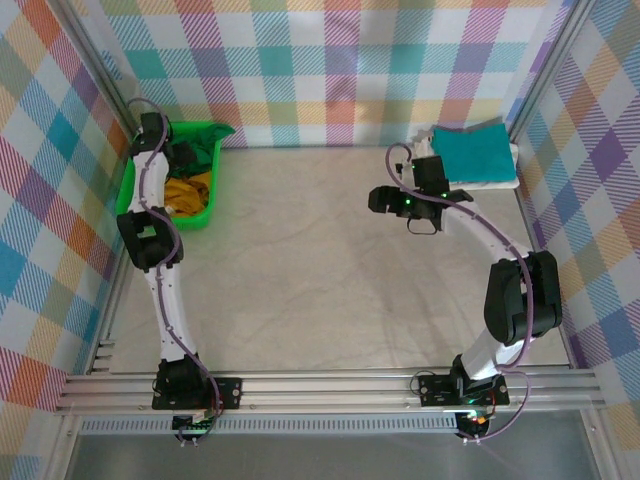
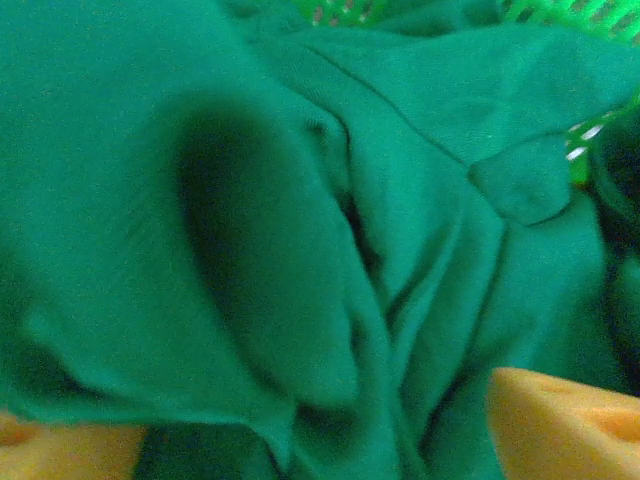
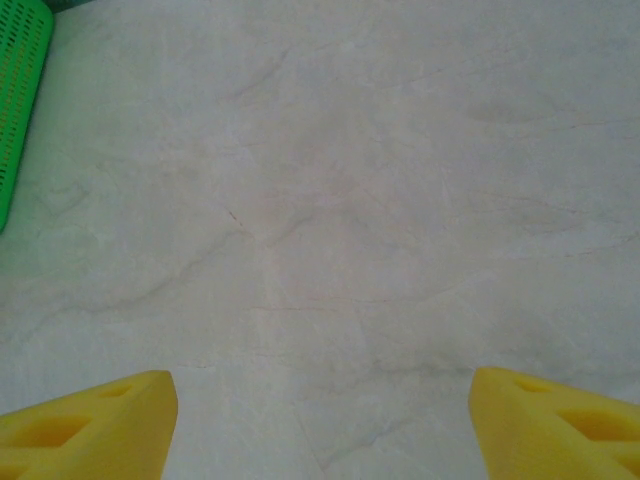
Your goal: Fold and stack the t-shirts
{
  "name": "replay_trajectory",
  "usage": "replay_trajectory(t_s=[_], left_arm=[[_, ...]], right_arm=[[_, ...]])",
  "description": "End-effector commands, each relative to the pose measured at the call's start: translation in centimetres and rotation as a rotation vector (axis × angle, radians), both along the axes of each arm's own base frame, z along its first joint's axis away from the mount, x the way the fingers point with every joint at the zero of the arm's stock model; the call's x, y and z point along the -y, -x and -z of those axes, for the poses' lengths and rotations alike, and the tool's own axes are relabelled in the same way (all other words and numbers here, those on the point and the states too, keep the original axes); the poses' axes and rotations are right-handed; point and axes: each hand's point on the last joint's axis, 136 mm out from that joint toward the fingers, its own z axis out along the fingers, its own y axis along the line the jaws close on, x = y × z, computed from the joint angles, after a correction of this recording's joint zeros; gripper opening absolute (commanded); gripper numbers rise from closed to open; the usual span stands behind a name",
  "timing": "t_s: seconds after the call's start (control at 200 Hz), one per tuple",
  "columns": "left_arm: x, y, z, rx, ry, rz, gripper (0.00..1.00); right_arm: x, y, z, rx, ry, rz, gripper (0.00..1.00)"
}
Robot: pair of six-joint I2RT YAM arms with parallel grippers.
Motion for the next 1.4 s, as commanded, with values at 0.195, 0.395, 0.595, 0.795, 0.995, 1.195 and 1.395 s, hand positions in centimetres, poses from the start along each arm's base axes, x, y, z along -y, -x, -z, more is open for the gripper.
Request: replay_trajectory(t_s=[0.195,0.395,0.595,0.795,0.995,1.195,1.395], left_arm=[[0.9,-3.5,-2.1,0.175,0.095,0.075,0.34],[1.9,-4.3,-12.1,0.386,0.070,0.095,0.05],[3.3,-3.5,-22.0,0.590,0.046,0.144,0.00],[5.8,-1.7,-29.2,0.727,0.099,0.199,0.00],[11.7,2.8,-42.2,1.032,0.162,0.351,0.00],[21.8,9.6,-50.1,1.157,0.256,0.606,0.00],[36.2,15.9,-47.8,0.962,0.366,0.953,0.00]], right_arm=[[-1.3,0.3,-0.6,-0.007,-0.056,-0.027,0.75],[-1.8,0.4,-0.9,-0.005,-0.063,-0.039,0.75],[-2.2,0.4,-1.5,0.012,-0.066,-0.055,0.75],[-2.1,0.2,-2.0,0.027,-0.064,-0.054,0.75],[-2.0,0.1,-2.8,0.054,-0.062,-0.052,0.75],[-1.6,-0.3,-4.1,0.098,-0.054,-0.032,0.75],[-0.7,-0.7,-5.7,0.151,-0.028,0.015,0.78]])
